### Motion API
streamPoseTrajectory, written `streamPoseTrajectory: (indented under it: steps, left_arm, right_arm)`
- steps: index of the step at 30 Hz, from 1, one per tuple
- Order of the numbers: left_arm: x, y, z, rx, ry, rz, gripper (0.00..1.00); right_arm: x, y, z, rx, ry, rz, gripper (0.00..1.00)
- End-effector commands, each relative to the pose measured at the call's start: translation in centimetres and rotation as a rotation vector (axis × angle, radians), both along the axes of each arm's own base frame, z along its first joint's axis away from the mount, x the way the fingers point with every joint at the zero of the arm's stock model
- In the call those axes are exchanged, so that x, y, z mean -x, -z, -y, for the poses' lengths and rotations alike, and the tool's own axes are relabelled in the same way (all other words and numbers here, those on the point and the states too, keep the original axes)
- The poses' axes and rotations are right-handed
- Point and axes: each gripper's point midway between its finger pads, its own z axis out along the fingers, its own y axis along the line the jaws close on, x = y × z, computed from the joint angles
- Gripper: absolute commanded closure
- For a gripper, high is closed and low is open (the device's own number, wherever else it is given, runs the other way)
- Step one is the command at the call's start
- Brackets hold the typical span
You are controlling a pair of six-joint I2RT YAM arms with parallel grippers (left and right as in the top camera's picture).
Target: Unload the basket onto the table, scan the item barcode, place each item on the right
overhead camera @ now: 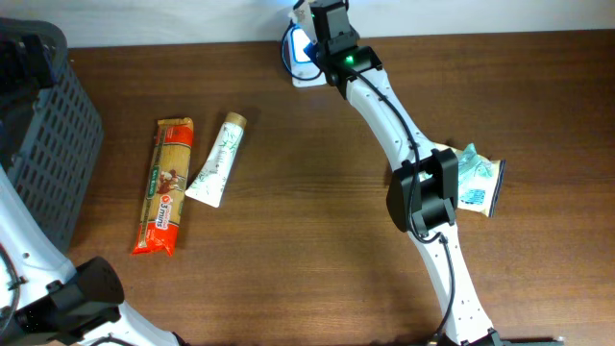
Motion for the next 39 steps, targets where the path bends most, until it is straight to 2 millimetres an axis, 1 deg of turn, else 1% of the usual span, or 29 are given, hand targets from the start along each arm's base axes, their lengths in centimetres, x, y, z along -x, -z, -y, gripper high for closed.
streamPoseTrajectory:
  steps: [1, 2, 3, 4, 5, 6, 7, 8, 9, 10, 12, 14, 16, 17, 18, 19, 20, 21, 22, 23, 24, 25, 26, 28, 29, 31, 33, 36, 39]
  left_arm:
    - [0.2, -0.8, 0.2, -0.014, 0.016, 0.019, 0.01]
    - [0.2, -0.8, 0.2, -0.014, 0.016, 0.019, 0.01]
    - [0.2, -0.8, 0.2, -0.014, 0.016, 0.019, 0.01]
    - [0.2, -0.8, 0.2, -0.014, 0.016, 0.019, 0.01]
    - [0.2, -0.8, 0.2, -0.014, 0.016, 0.019, 0.01]
    - [0.2, -0.8, 0.2, -0.014, 0.016, 0.019, 0.01]
    - [0.2, -0.8, 0.2, -0.014, 0.016, 0.019, 0.01]
    - [0.2, -0.8, 0.2, -0.014, 0.016, 0.019, 0.01]
    - [0.2, -0.8, 0.2, -0.014, 0.016, 0.019, 0.01]
    - [0.2, -0.8, 0.2, -0.014, 0.016, 0.019, 0.01]
    - [0.2, -0.8, 0.2, -0.014, 0.016, 0.019, 0.01]
    - [0.2, -0.8, 0.2, -0.014, 0.016, 0.019, 0.01]
    - [0.2, -0.8, 0.2, -0.014, 0.016, 0.019, 0.01]
    - [0.2, -0.8, 0.2, -0.015, 0.016, 0.019, 0.01]
    - [0.2, -0.8, 0.2, -0.014, 0.016, 0.019, 0.01]
    - [0.2, -0.8, 0.2, -0.014, 0.016, 0.019, 0.01]
    - [0.2, -0.8, 0.2, -0.014, 0.016, 0.019, 0.01]
    - [0.2, -0.8, 0.2, -0.015, 0.016, 0.019, 0.01]
    - [0.2, -0.8, 0.2, -0.014, 0.016, 0.019, 0.01]
    - [0.2, -0.8, 0.2, -0.014, 0.016, 0.019, 0.01]
    - [0.2, -0.8, 0.2, -0.014, 0.016, 0.019, 0.01]
    - [0.2, -0.8, 0.2, -0.014, 0.016, 0.019, 0.01]
    - [0.2, -0.8, 0.2, -0.014, 0.016, 0.019, 0.01]
    - [0.2, -0.8, 0.2, -0.015, 0.016, 0.019, 0.01]
    - [0.2, -0.8, 0.2, -0.014, 0.016, 0.019, 0.01]
    - [0.2, -0.8, 0.2, -0.014, 0.016, 0.019, 0.01]
    - [0.2, -0.8, 0.2, -0.014, 0.016, 0.019, 0.01]
    - [0.2, -0.8, 0.2, -0.014, 0.016, 0.019, 0.01]
    - [0.2, -0.8, 0.2, -0.014, 0.016, 0.019, 0.01]
  right_arm:
    - [3.1, -8.5, -2.6, -0.259, -0.097, -0.011, 0.96]
    - [5.1, -10.7, -2.7, -0.337, -0.112, -0.066, 0.96]
    - [7.2, -12.5, -2.0, -0.419, -0.075, -0.137, 0.96]
    - [9.6, -13.7, -0.6, -0.484, -0.009, -0.224, 0.96]
    - [12.7, -14.4, 1.6, -0.540, 0.068, -0.344, 0.96]
    - [14.8, -14.6, 3.3, -0.550, 0.102, -0.422, 0.96]
    - [17.2, -13.9, 6.5, -0.535, 0.187, -0.521, 0.96]
    - [19.0, -12.5, 9.7, -0.521, 0.290, -0.620, 0.96]
    - [20.9, -9.7, 14.9, -0.515, 0.498, -0.756, 0.96]
    - [21.9, -7.2, 18.5, -0.510, 0.609, -0.858, 0.96]
    - [22.2, -4.1, 21.7, -0.520, 0.711, -0.935, 0.96]
    - [23.5, 0.5, 24.3, -0.521, 0.814, -1.047, 0.95]
    - [25.3, 4.3, 24.6, -0.495, 0.844, -1.147, 0.69]
    - [25.3, 4.3, 24.5, -0.491, 0.835, -1.150, 0.56]
    - [25.0, 3.8, 24.4, -0.499, 0.829, -1.136, 0.48]
    - [24.5, 3.1, 24.2, -0.517, 0.817, -1.119, 0.44]
    - [23.7, 1.7, 23.3, -0.583, 0.775, -1.103, 0.44]
    - [22.2, -0.7, 19.9, -0.748, 0.637, -1.096, 0.44]
    - [20.9, -1.8, 16.8, -0.832, 0.518, -1.086, 0.44]
    - [20.0, -2.2, 13.2, -0.852, 0.410, -1.070, 0.44]
    - [19.3, -2.0, 9.7, -0.829, 0.341, -1.046, 0.44]
    - [18.8, -1.7, 5.3, -0.815, 0.268, -1.018, 0.44]
    - [18.3, -1.3, 0.2, -0.812, 0.193, -0.987, 0.44]
    - [18.1, 1.4, -8.4, -0.768, 0.188, -0.904, 0.41]
    - [18.2, 3.5, -12.5, -0.718, 0.206, -0.816, 0.29]
    - [18.8, 5.9, -16.7, -0.710, 0.212, -0.766, 0.22]
    - [19.5, 8.5, -19.4, -0.756, 0.230, -0.798, 0.22]
    - [20.8, 12.0, -20.9, -0.804, 0.278, -0.904, 0.23]
    - [22.1, 16.2, -22.3, -0.837, 0.287, -1.017, 0.32]
